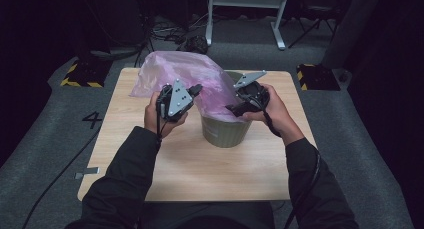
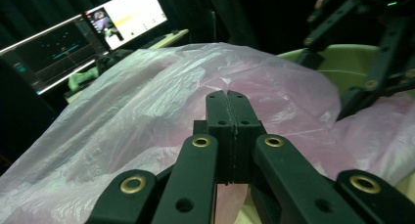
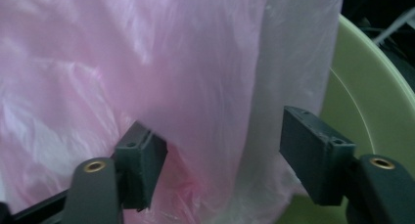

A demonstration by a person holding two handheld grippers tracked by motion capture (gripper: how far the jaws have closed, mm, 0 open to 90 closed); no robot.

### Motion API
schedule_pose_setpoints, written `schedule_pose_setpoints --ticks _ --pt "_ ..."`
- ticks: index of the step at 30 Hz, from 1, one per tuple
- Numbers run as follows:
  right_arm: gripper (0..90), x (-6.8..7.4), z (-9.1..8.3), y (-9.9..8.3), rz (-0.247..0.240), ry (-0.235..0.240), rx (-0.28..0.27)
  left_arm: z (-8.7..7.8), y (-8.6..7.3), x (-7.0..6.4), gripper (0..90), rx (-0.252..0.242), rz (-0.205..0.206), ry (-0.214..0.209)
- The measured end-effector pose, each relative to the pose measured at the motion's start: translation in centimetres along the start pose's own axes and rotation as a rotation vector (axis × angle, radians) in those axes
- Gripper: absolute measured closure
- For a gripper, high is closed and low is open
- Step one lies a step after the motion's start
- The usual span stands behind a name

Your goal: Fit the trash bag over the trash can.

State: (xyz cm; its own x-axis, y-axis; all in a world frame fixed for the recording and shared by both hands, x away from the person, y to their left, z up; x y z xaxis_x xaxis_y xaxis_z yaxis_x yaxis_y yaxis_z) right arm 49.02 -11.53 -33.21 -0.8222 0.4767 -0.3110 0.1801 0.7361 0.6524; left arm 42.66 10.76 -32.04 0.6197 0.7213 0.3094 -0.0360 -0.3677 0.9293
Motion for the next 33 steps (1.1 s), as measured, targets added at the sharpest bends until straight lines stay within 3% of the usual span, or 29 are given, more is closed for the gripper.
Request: schedule_pose_setpoints --ticks 4,6,8,10,13,17,21,22,24,25,29,33 --pt "30.6 -0.4 -0.6 0.0 0.005 -0.017 -0.01 0.1 0.2 -0.5 89.6 0.01 0.017 0.009" --pt "30.5 -0.5 -0.9 0.0 0.012 -0.017 -0.024 0.1 0.1 -0.4 89.6 0.022 0.023 0.031" --pt "30.6 -0.8 -1.8 -0.1 0.025 -0.023 -0.052 0.1 0.0 0.1 89.6 0.027 0.005 0.049" --pt "30.3 -1.0 -2.6 -0.2 0.028 -0.013 -0.082 0.2 -0.1 0.7 89.6 0.039 -0.007 0.093" --pt "29.8 -0.8 -4.0 -0.1 0.015 0.006 -0.133 0.4 -0.3 1.1 89.6 0.07 0.017 0.161" --pt "27.6 0.3 -5.3 0.1 -0.041 0.054 -0.176 0.8 -0.8 1.6 89.6 0.093 -0.011 0.171" --pt "27.5 1.8 -5.6 0.3 -0.093 0.111 -0.198 1.1 -1.0 1.7 89.6 0.089 -0.035 0.156" --pt "26.9 2.5 -5.4 0.4 -0.13 0.115 -0.186 1.0 -1.0 1.6 89.6 0.084 -0.039 0.147" --pt "27.1 2.7 -4.9 0.5 -0.131 0.102 -0.173 0.9 -0.7 1.0 89.6 0.059 -0.047 0.102" --pt "27.1 2.7 -4.9 0.5 -0.131 0.102 -0.173 0.9 -0.7 1.0 89.6 0.059 -0.047 0.102" --pt "27.1 2.1 -4.1 0.4 -0.091 0.066 -0.168 0.7 -0.3 0.0 89.5 0.034 -0.049 0.026" --pt "25.3 2.0 -4.1 0.5 -0.102 0.047 -0.181 0.9 0.3 -1.3 89.6 0.023 -0.034 -0.048"
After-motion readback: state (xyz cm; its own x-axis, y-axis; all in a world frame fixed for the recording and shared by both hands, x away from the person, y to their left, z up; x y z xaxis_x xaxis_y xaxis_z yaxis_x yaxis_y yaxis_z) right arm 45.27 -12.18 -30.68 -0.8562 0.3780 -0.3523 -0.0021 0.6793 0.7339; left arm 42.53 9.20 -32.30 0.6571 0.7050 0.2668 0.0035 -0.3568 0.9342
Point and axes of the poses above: each handheld gripper's, and its own axes: z roughly forward along the jaws, y roughly out of its top, x roughly to its left, the point moved 2 cm from there along z, roughly forward along the jaws, and after that the axes turned 7 degrees about -z, right-handed, at the moved point
